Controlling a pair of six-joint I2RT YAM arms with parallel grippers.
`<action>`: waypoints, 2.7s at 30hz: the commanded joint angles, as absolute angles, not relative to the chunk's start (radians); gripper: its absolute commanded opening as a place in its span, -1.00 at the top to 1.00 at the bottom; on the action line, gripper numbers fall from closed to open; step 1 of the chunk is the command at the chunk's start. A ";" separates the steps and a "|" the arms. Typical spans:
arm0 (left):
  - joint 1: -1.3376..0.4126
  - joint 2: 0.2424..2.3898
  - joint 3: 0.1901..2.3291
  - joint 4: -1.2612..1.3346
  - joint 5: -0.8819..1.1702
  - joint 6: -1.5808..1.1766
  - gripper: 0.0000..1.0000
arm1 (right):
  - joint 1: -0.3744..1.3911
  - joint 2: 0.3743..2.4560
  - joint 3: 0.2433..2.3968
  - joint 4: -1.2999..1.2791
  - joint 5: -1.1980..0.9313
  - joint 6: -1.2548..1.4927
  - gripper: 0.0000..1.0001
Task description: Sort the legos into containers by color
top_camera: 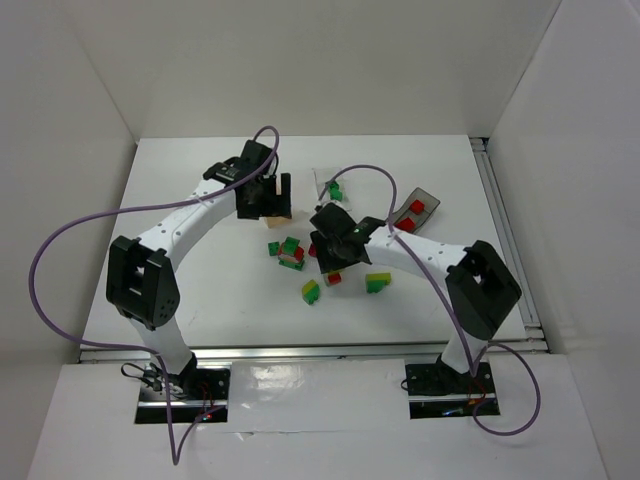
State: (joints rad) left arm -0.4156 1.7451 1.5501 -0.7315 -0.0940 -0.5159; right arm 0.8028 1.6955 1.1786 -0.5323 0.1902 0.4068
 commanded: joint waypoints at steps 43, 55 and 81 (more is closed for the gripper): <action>-0.497 1.709 1.339 -0.067 1.261 -0.264 0.03 | 0.314 1.282 1.028 -0.244 -0.979 0.356 0.26; -0.430 1.720 1.318 -0.178 1.198 -0.249 1.00 | 0.259 1.273 1.019 -0.304 -0.948 0.313 0.26; -0.316 1.687 1.302 -0.551 -0.092 -0.578 1.00 | 0.420 1.539 1.106 -0.388 -0.195 0.376 0.26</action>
State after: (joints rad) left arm -0.3283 1.7473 1.2724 -0.5659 0.0177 -0.5343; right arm 0.3912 1.5265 1.0492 -0.3882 -0.2588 0.3706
